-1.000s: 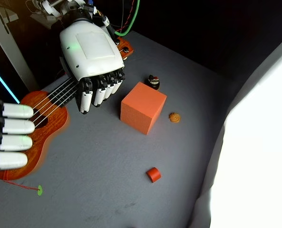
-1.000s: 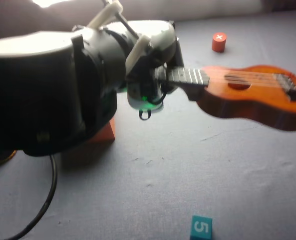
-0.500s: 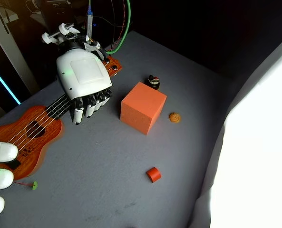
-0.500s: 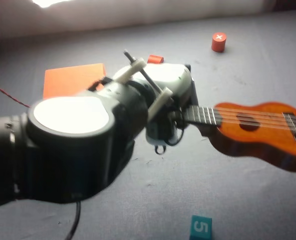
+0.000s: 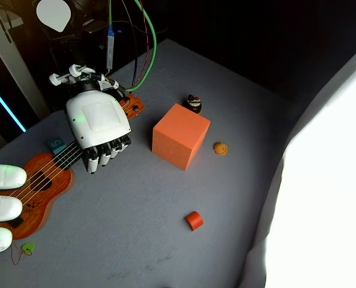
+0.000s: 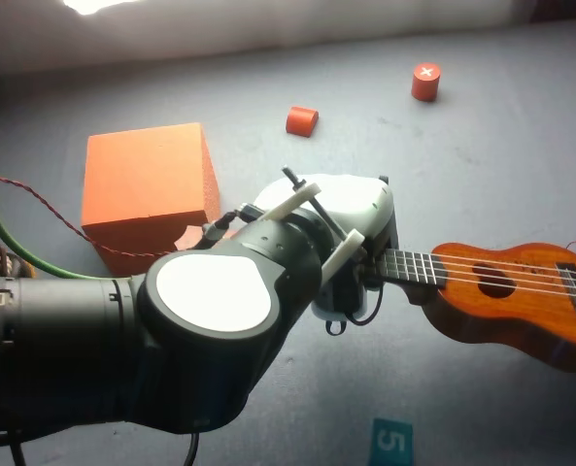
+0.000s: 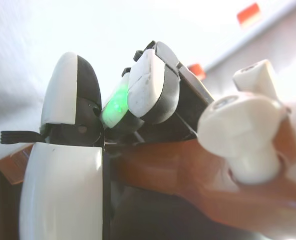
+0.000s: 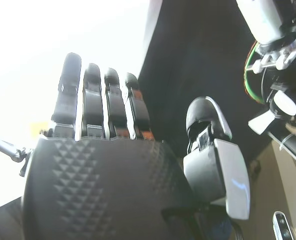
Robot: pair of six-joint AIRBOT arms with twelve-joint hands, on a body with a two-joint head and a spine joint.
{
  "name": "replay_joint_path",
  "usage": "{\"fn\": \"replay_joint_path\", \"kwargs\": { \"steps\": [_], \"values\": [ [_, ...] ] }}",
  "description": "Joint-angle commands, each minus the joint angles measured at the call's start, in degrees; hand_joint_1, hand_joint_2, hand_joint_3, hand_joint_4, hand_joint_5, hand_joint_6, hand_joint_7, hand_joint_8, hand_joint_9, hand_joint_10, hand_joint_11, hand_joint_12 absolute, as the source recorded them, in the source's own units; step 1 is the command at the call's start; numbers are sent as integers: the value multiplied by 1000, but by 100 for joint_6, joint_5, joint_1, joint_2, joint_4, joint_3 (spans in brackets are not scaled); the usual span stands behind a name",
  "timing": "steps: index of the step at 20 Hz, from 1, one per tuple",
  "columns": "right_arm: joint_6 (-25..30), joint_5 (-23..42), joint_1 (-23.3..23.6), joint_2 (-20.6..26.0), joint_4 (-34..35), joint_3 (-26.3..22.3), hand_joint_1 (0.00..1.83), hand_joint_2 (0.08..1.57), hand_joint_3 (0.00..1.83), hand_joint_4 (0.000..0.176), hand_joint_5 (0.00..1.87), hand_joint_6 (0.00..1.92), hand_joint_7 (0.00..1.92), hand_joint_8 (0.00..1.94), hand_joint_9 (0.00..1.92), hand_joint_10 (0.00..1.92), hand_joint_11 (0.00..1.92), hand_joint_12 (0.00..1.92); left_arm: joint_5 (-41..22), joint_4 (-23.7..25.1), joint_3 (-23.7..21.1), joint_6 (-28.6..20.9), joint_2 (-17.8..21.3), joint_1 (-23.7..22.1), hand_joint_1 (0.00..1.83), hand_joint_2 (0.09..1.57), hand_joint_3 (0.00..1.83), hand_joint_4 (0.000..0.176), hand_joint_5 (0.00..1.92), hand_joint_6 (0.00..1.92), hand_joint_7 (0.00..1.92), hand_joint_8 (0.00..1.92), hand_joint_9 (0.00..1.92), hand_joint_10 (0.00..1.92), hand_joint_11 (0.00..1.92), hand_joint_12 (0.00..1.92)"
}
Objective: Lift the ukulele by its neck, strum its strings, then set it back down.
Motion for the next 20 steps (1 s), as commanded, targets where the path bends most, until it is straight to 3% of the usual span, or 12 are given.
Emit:
{"fn": "replay_joint_path", "kwargs": {
  "steps": [1, 4, 6, 10, 11, 12, 13, 14, 15, 16, 17, 20],
  "values": [
    [-3, 422, 49, 52, 256, -13, 0, 1297, 0, 0, 155, 6, 132, 6, 86, 159, 0, 621, 105, 494, 35, -81, -29, 12, 1491, 1188, 0, 65, 1148, 1921, 1231, 1921, 1380, 1921, 1482, 1921],
    [-3, 425, 47, 56, 256, -22, 0, 1300, 1, 0, 146, 2, 128, 4, 84, 158, 0, 620, 108, 674, 171, -237, -152, 134, 1492, 1179, 0, 74, 1152, 1921, 1241, 1921, 1373, 1921, 1459, 1921],
    [-1, 441, 45, 58, 256, -31, 0, 1297, 0, 0, 149, 3, 139, 5, 98, 163, 0, 718, 162, 871, 451, -353, -351, 200, 1489, 1194, 2, 77, 1154, 1921, 1251, 1921, 1387, 1921, 1467, 1921],
    [-1, 452, 45, 61, 256, -44, 0, 1297, 0, 0, 129, 4, 110, 0, 55, 142, 0, 601, 162, 974, 660, -368, -449, 233, 1465, 1209, 8, 81, 1102, 1921, 1226, 1921, 1357, 1921, 1440, 1921],
    [-1, 456, 41, 63, 256, -51, 0, 1298, 0, 0, 154, 16, 127, 5, 85, 153, 0, 652, 162, 981, 701, -368, -455, 258, 1443, 1209, 7, 79, 1093, 1921, 1225, 1921, 1346, 1921, 1428, 1921],
    [-1, 459, 41, 64, 256, -55, 0, 1297, 0, 0, 149, 13, 121, 1, 80, 149, 0, 612, 162, 980, 726, -368, -455, 280, 1177, 1185, 13, 0, 880, 1393, 1201, 1921, 1307, 1921, 1388, 1921],
    [-2, 460, 40, 66, 256, -59, 0, 1297, 0, 0, 148, 12, 131, 5, 84, 150, 0, 611, 162, 979, 745, -381, -455, 310, 1123, 1193, 23, 0, 830, 1336, 1178, 1921, 1280, 1921, 1362, 1921],
    [-2, 460, 40, 66, 256, -60, 0, 1296, 0, 0, 137, 8, 129, 4, 83, 150, 0, 608, 161, 972, 757, -413, -455, 340, 977, 1218, 27, 0, 889, 1696, 1190, 1921, 1279, 1921, 1375, 1921],
    [-2, 461, 38, 67, 255, -62, 0, 1295, 0, 0, 134, 6, 114, 0, 78, 147, 0, 606, 161, 955, 761, -442, -454, 369, 851, 1212, 16, 0, 956, 1876, 1120, 1921, 1212, 1921, 1339, 1921],
    [-2, 464, 35, 69, 255, -62, 0, 1296, 0, 0, 145, 11, 125, 6, 86, 150, 0, 607, 161, 955, 761, -450, -453, 395, 753, 1170, 0, 0, 925, 1912, 1036, 1921, 1144, 1921, 1260, 1921],
    [-2, 466, 33, 70, 255, -62, 0, 1297, 0, 0, 140, 9, 124, 5, 88, 150, 0, 610, 161, 955, 757, -450, -448, 408, 675, 1157, 0, 0, 843, 1919, 990, 1921, 1120, 1921, 1220, 1921],
    [-2, 466, 31, 73, 255, -66, 0, 1302, 1, 0, 152, 13, 137, 6, 93, 147, 0, 642, 161, 926, 746, -450, -432, 419, 404, 1137, 0, 0, 605, 1606, 719, 1891, 864, 1921, 889, 1921]
  ]
}}
